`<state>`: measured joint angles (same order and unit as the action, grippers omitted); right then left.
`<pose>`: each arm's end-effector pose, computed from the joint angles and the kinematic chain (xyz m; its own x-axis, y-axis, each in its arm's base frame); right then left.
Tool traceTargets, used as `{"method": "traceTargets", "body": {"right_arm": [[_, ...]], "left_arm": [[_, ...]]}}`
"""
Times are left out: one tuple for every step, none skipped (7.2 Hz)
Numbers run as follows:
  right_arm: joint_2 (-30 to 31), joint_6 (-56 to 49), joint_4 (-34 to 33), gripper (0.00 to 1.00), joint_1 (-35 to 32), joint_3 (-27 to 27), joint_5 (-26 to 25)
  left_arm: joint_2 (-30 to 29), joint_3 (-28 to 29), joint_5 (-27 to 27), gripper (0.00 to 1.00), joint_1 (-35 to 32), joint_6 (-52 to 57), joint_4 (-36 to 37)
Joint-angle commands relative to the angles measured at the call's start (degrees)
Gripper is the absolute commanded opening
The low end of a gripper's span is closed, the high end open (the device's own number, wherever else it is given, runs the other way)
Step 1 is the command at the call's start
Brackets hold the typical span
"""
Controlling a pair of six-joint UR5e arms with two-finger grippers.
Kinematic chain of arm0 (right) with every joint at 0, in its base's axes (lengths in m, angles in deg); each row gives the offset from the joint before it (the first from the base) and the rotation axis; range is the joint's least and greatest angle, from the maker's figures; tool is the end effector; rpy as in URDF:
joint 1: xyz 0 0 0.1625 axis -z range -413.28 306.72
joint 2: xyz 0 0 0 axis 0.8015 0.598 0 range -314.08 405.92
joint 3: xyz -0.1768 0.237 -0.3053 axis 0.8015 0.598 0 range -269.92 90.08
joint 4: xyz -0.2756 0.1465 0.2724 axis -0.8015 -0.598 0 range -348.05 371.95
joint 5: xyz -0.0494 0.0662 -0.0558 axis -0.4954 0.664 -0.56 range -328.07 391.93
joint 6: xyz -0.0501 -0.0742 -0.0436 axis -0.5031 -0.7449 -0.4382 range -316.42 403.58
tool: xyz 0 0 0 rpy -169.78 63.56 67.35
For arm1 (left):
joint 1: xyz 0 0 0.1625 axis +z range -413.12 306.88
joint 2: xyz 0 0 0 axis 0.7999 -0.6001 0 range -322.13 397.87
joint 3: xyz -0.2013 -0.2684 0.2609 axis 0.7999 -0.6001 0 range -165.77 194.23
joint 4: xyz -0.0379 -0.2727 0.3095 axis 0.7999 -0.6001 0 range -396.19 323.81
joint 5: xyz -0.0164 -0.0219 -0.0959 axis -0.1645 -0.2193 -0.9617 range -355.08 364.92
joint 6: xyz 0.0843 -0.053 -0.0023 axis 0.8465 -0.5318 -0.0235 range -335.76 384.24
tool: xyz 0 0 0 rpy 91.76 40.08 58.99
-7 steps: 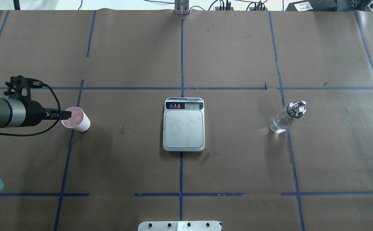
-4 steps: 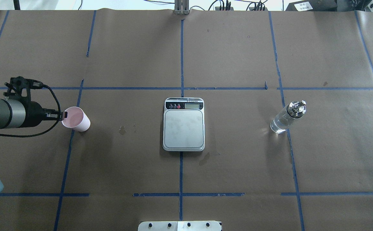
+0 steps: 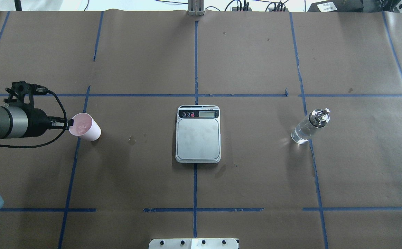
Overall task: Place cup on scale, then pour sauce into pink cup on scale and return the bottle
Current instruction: 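Close the left gripper on the pink cup rim and lift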
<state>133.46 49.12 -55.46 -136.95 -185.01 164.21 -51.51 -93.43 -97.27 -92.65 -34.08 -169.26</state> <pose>0.0075 -0.5343 0.5492 0.7041 -0.3324 0.6275 0.0274 0.8957 0.4437 0.3175 -0.4078 0.4346 0.5797 0.1872 -0.7930 0.2073 0.9073 0.3658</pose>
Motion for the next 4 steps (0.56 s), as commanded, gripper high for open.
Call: {"method": "traceTargets", "body": {"right_arm": [[0.0, 0.0, 0.0, 1.00, 0.0, 0.0, 0.0], [0.0, 0.0, 0.0, 1.00, 0.0, 0.0, 0.0], [0.0, 0.0, 0.0, 1.00, 0.0, 0.0, 0.0], [0.0, 0.0, 0.0, 1.00, 0.0, 0.0, 0.0]], "left_arm": [[-1.6, -0.3, 0.0, 0.00, -0.5, 0.0, 0.1], [-3.5, 0.2, 0.0, 0.00, -0.5, 0.0, 0.2], [-4.9, 0.4, -0.1, 0.00, -0.5, -0.1, 0.3], [-7.1, 0.2, 0.0, 0.00, -0.5, -0.5, 1.7]]}}
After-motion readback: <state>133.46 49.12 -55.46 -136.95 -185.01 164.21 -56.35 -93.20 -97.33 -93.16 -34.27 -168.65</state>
